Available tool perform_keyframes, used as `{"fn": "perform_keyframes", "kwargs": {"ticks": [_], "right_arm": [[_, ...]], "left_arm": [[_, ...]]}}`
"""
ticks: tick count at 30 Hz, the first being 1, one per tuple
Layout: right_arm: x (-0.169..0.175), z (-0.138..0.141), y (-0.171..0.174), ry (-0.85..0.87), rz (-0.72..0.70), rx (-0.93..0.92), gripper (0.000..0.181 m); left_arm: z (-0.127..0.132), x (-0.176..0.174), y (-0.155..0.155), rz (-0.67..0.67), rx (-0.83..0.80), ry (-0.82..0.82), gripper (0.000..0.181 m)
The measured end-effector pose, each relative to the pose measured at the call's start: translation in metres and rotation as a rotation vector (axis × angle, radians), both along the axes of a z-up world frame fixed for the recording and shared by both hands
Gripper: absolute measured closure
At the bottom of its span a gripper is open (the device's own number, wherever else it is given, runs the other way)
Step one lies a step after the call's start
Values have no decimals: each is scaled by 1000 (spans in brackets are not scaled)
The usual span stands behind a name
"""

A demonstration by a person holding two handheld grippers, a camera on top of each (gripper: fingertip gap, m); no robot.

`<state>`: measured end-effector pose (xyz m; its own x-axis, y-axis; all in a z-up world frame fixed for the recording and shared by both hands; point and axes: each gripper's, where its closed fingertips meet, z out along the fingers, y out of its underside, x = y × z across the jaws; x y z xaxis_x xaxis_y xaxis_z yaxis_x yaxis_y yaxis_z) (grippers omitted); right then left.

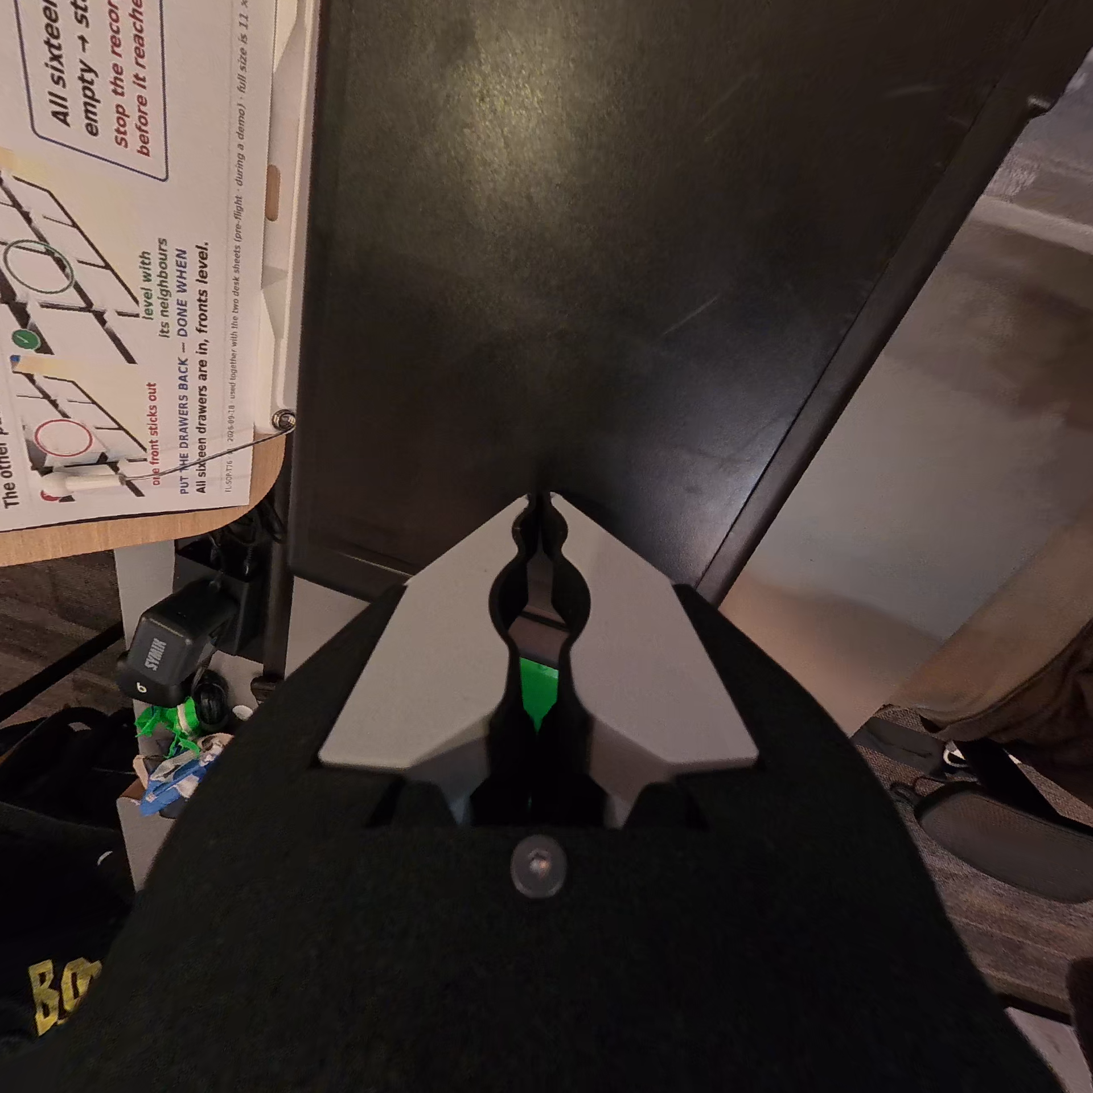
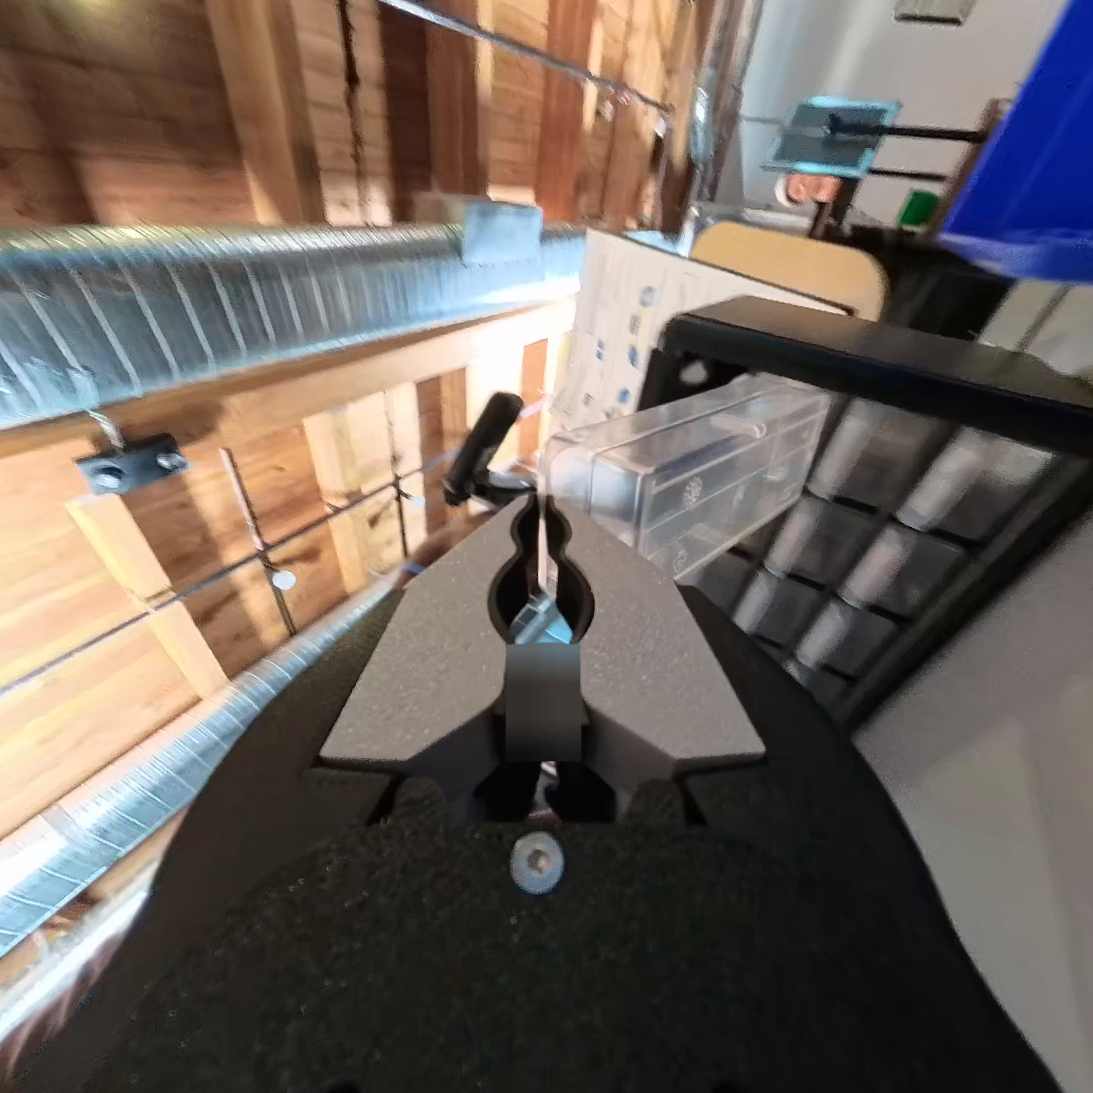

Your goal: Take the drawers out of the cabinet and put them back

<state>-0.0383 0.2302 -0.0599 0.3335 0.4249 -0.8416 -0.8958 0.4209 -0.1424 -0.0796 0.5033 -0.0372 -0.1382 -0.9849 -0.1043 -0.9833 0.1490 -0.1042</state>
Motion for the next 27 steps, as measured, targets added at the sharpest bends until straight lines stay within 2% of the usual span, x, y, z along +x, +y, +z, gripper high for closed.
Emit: {"fn": "perform_keyframes", "kwargs": {"ticks": [7,11,17,24,27], "right_arm": [[-17,-82,-42,25,123,-352,180],[-16,-102,-60,115,141,-394,179],[-18,-139,-79,127,127,-580,173],[-20,-153,-86,31,99,-697,170],[-21,-147,-88,-20,127,-715,152]], "left_arm": [[0,0,0,-4,-4,-1,181],[0,0,0,-13,18,9,181],[0,0,0,-17,21,8,181],[0,0,0,-7,-14,-37,181],[0,0,0,-6,-20,-48,181]]}}
